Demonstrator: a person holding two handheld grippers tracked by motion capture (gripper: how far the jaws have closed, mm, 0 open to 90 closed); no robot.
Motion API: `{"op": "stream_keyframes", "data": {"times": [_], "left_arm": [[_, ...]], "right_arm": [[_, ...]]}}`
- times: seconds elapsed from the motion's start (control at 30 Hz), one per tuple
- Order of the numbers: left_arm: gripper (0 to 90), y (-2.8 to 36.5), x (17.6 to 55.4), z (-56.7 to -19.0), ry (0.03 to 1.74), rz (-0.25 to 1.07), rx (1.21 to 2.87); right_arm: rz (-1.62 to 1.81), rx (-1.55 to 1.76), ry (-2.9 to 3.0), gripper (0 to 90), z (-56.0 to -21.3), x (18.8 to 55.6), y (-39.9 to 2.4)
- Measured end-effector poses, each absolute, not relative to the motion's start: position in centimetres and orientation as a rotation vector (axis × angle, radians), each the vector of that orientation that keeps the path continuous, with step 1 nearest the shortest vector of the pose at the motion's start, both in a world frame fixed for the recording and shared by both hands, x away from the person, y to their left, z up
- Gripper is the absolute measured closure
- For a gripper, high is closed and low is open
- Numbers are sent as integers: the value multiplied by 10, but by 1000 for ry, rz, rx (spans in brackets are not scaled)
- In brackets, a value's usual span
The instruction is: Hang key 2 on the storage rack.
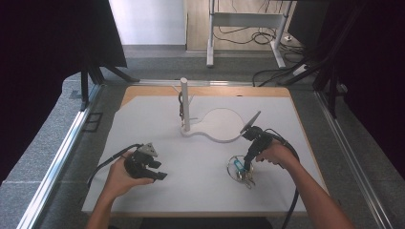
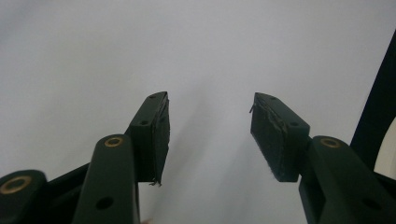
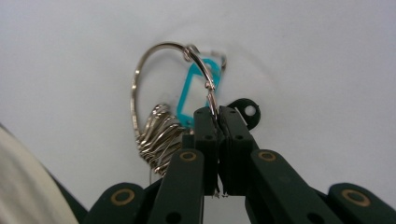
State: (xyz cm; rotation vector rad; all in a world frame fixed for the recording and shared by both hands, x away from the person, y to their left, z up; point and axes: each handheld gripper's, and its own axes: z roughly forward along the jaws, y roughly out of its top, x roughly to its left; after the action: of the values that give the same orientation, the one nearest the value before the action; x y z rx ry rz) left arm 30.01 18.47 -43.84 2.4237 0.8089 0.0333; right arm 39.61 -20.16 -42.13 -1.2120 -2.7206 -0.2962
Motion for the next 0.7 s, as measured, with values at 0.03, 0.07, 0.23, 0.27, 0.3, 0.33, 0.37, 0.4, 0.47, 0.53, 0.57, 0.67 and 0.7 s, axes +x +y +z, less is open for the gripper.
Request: {"op": "stream_keyframes", "data": {"times": [0.03, 0.07, 0.23, 0.27, 0.3, 0.33, 0.37, 0.4, 0.47, 0.53, 0.57, 0.67, 0.7], "left_arm": [[478, 185, 300, -438, 811, 31, 2421], [478, 186, 301, -439, 819, 19, 2412], [478, 193, 303, -440, 846, 19, 2407], [479, 193, 303, -440, 846, 19, 2407], [479, 194, 303, -440, 849, 18, 2405], [479, 194, 303, -440, 851, 20, 2401], [479, 194, 303, -440, 852, 19, 2401], [479, 194, 303, -440, 848, 22, 2404], [479, 194, 303, -440, 851, 21, 2406], [479, 194, 303, -440, 856, 18, 2399], [479, 194, 303, -440, 856, 18, 2399], [479, 194, 303, -441, 853, 26, 2405], [479, 194, 303, -441, 854, 23, 2406]], "right_arm": [[-298, -1205, -2723, 869, -419, 396, -202], [-299, -1202, -2723, 869, -416, 396, -202], [-327, -1193, -2757, 872, -403, 398, -205], [-327, -1193, -2757, 872, -403, 398, -205], [-323, -1199, -2756, 872, -400, 398, -206], [-329, -1200, -2759, 873, -398, 398, -207], [-335, -1202, -2763, 873, -395, 399, -208], [-340, -1196, -2764, 873, -393, 400, -209], [-332, -1195, -2758, 873, -389, 399, -209], [-339, -1183, -2771, 873, -383, 399, -209], [-339, -1183, -2771, 873, -383, 399, -209], [-363, -1188, -2778, 873, -376, 400, -211], [-372, -1196, -2774, 874, -374, 400, -211]]}}
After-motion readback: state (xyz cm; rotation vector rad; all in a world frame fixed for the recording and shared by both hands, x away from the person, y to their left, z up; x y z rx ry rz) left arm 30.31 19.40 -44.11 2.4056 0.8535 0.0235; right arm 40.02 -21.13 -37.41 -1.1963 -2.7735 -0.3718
